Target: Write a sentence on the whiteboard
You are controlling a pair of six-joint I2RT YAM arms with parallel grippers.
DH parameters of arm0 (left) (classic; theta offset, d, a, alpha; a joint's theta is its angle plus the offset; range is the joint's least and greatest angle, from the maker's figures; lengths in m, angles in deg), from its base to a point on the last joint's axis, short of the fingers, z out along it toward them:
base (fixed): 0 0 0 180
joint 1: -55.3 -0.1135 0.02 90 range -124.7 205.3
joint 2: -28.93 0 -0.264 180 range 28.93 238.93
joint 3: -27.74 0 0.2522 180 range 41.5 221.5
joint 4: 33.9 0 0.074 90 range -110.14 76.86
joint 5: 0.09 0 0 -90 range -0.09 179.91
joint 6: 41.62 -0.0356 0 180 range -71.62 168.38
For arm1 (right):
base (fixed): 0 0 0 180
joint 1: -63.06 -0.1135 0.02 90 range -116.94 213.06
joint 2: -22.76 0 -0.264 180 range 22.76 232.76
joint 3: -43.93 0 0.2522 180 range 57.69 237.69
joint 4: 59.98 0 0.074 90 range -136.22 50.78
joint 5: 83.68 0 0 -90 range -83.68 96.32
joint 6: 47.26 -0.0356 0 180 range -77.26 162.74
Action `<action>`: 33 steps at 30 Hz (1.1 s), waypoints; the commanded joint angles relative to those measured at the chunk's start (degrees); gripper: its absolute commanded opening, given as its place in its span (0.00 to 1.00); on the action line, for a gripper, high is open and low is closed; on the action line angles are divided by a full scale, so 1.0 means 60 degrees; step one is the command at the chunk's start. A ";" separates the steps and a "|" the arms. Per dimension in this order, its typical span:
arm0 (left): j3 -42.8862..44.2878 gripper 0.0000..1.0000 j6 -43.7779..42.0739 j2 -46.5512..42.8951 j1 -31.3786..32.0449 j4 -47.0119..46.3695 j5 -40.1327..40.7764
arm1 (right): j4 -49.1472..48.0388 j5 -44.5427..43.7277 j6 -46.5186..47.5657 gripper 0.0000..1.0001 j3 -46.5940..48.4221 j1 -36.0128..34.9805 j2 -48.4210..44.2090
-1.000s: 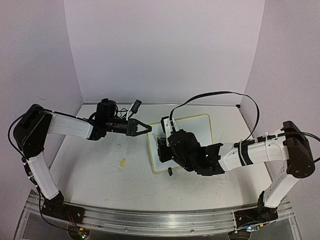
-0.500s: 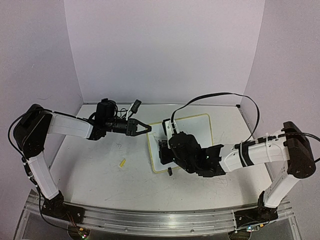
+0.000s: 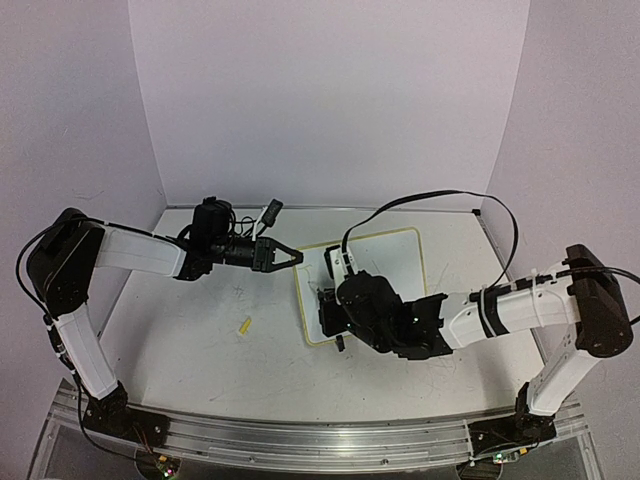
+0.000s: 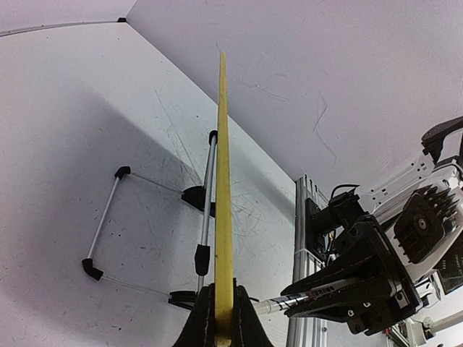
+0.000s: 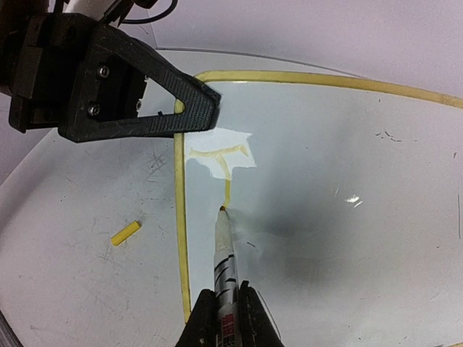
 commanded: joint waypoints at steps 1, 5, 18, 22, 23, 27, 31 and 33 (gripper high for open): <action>-0.0083 0.00 0.0275 -0.0110 0.0015 0.0002 -0.0473 | 0.0180 0.0070 -0.0023 0.00 0.0230 -0.0071 -0.0036; -0.0089 0.00 0.0271 -0.0110 0.0013 0.0000 -0.0472 | 0.0148 0.0026 0.0073 0.00 0.0457 -0.0073 0.0151; -0.0089 0.00 0.0266 -0.0138 0.0027 0.0001 -0.0475 | 0.0046 -0.0098 0.0384 0.00 0.0971 -0.0073 0.0353; -0.0103 0.00 0.0256 -0.0133 0.0021 0.0003 -0.0458 | -0.0178 -0.0005 0.0305 0.00 0.0305 -0.0074 -0.0585; -0.0101 0.00 0.0259 -0.0124 0.0024 0.0001 -0.0460 | -0.0200 -0.0013 0.0267 0.00 0.0130 -0.0069 -0.0757; -0.0098 0.00 0.0262 -0.0122 0.0027 0.0000 -0.0471 | -0.0136 -0.0129 0.0023 0.00 -0.0258 0.0038 -0.0893; -0.0146 0.00 0.0248 -0.0137 0.0027 0.0006 -0.0449 | -0.0197 -0.0083 -0.0052 0.00 -0.0112 0.0120 -0.0727; -0.0133 0.00 0.0253 -0.0139 0.0027 0.0001 -0.0445 | -0.0214 -0.0099 0.0028 0.00 0.0017 0.0143 -0.0614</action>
